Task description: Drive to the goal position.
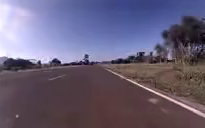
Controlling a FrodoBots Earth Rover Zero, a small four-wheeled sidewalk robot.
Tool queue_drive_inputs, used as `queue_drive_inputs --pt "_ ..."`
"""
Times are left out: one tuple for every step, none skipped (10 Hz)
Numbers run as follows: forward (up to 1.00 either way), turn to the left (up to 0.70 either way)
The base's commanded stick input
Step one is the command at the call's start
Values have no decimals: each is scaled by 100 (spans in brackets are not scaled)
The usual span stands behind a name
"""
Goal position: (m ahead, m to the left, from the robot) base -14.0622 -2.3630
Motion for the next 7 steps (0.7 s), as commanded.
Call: queue_drive_inputs --pt "100 0" --pt "100 0" --pt "100 0" --pt "100 0" --pt "100 0" --pt "100 0" --pt "100 0"
